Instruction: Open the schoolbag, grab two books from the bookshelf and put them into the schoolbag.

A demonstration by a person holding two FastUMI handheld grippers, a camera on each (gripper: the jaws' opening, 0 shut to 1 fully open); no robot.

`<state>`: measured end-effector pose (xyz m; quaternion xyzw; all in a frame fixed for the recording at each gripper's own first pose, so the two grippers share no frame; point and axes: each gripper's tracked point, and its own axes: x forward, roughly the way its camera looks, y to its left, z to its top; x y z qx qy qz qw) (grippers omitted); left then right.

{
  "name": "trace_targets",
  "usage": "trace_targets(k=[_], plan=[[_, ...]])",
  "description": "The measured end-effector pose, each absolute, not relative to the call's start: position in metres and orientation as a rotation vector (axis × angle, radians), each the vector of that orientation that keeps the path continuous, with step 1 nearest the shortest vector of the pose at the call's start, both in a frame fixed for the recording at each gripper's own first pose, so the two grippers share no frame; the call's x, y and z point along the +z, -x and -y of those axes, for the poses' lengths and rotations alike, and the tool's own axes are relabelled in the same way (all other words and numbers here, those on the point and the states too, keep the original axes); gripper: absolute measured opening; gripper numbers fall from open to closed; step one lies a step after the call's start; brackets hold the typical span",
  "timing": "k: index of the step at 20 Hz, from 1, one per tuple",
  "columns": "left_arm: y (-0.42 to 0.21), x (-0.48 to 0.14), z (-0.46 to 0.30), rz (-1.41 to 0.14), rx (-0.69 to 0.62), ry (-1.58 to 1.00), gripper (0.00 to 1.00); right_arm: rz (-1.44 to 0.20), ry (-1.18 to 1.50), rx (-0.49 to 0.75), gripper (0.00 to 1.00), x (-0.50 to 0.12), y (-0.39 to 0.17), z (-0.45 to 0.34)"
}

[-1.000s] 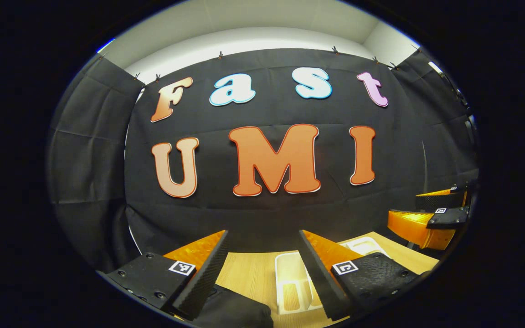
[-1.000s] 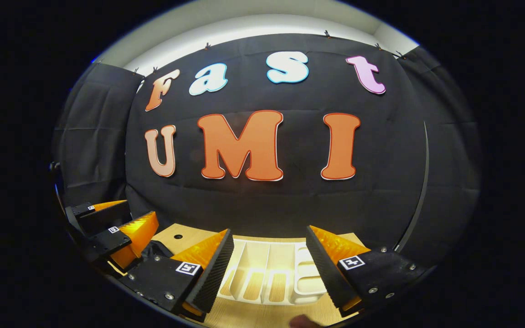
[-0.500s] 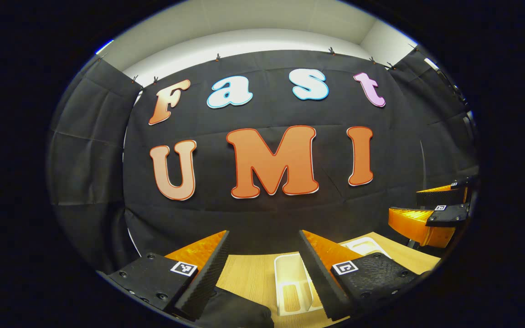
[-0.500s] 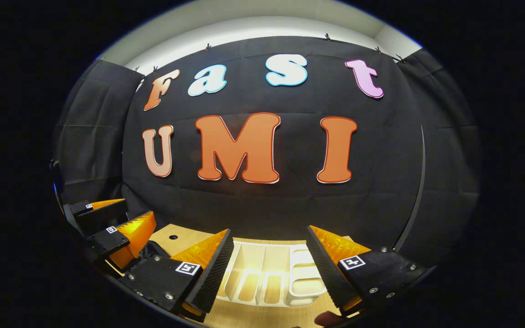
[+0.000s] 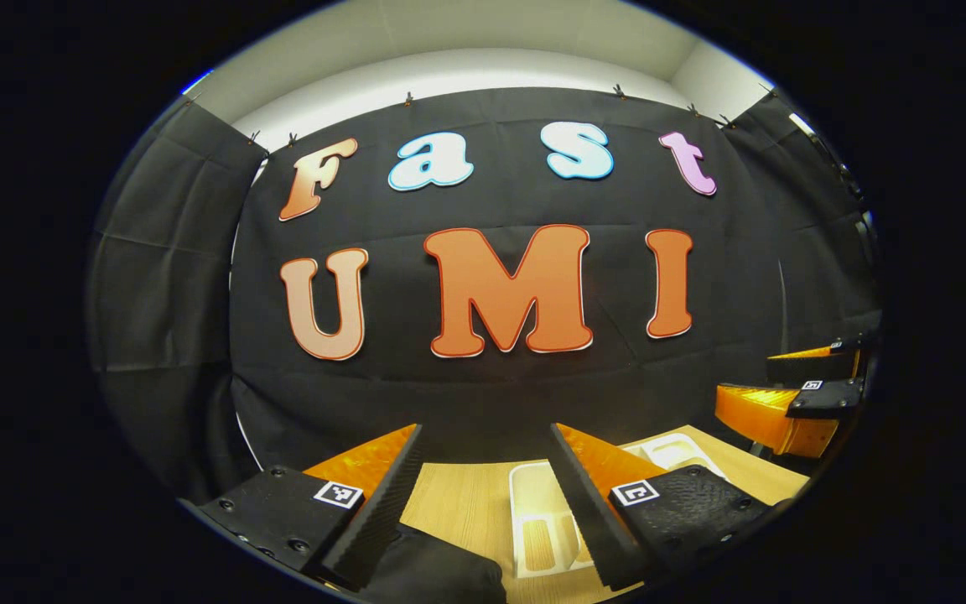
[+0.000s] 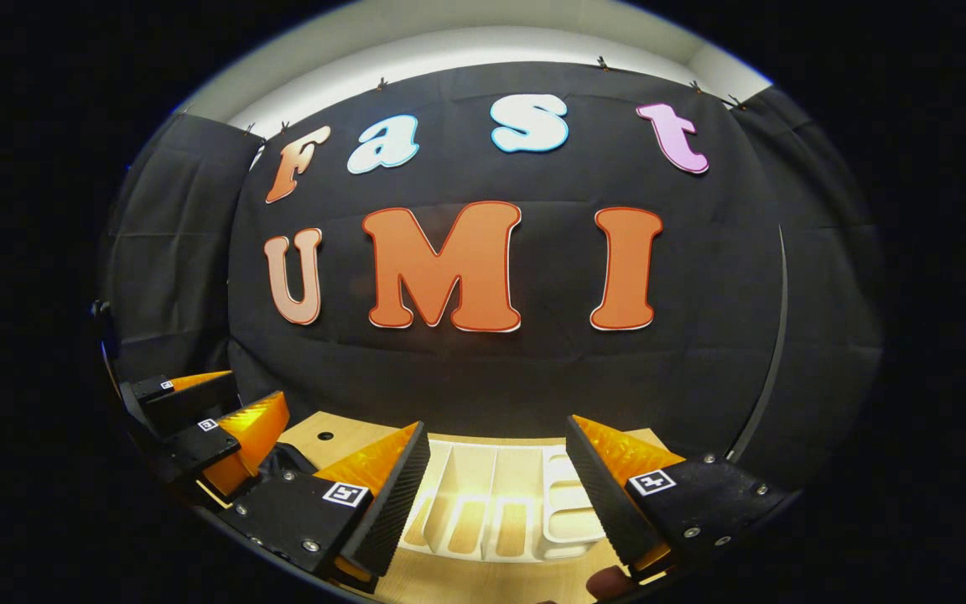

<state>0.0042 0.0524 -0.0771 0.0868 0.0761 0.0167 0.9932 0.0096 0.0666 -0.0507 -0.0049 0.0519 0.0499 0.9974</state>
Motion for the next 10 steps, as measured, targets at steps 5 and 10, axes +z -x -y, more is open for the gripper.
trace_targets(k=[5,10], plan=[[-0.003,-0.072,-0.054,-0.137,0.042,-0.201,0.92,-0.095,0.018,0.097,0.97,-0.048,-0.011,-0.067],[-0.002,-0.060,-0.051,-0.085,0.010,-0.246,0.95,-0.091,0.034,0.090,0.97,-0.048,-0.009,-0.062]])
